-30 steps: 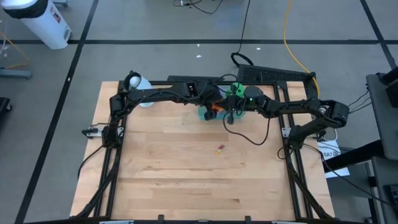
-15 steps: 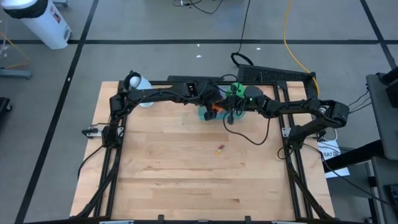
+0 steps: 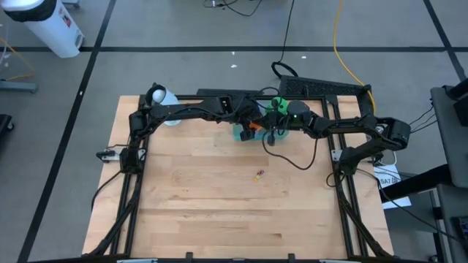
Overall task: Pick & Place Dice
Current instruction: Put the large orange die into the bin
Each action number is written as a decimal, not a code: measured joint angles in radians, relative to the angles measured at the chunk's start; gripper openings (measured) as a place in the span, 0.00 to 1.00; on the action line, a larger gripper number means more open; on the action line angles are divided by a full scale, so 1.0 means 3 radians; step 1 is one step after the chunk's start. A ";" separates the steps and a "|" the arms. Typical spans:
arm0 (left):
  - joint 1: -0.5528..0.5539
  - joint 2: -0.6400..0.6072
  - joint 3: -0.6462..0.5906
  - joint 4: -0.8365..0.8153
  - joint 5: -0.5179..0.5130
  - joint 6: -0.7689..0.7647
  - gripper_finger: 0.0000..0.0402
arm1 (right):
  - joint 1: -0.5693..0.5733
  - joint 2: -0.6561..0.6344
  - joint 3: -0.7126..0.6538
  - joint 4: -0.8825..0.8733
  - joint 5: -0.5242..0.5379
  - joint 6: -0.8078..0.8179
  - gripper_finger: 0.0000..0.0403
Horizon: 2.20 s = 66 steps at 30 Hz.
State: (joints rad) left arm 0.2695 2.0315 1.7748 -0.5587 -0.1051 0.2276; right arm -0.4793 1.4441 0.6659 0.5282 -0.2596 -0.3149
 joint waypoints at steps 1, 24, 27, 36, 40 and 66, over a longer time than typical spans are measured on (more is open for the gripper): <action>0.0000 0.0000 0.0000 0.0001 0.0000 0.0000 1.00 | 0.0000 0.0000 0.0000 -0.0001 0.0000 0.0000 0.00; -0.0006 0.0000 0.0000 -0.0048 -0.0015 -0.0088 1.00 | 0.0001 0.0005 -0.0001 -0.0015 -0.0006 0.0036 0.00; -0.0006 -0.0004 0.0000 -0.0063 -0.0020 -0.0137 1.00 | 0.0003 -0.0004 -0.0004 0.0054 -0.0011 0.0037 0.00; -0.0015 -0.0228 -0.0010 -0.0021 0.0034 -0.0175 0.99 | 0.0098 -0.0408 -0.0003 0.0093 -0.0057 0.0104 0.00; -0.0014 -0.0146 -0.0027 -0.0022 0.0090 -0.0187 0.99 | 0.0104 -0.0533 -0.0015 -0.0135 -0.0091 0.0225 0.00; 0.0159 -0.0074 -0.0040 0.0060 0.0464 -0.0910 1.00 | 0.0120 -0.0927 -0.0009 -0.0426 -0.0106 0.0225 0.00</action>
State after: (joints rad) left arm 0.3172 2.0094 1.7630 -0.5407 0.0342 -0.0454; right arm -0.4435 1.1659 0.6632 0.4003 -0.2913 -0.2474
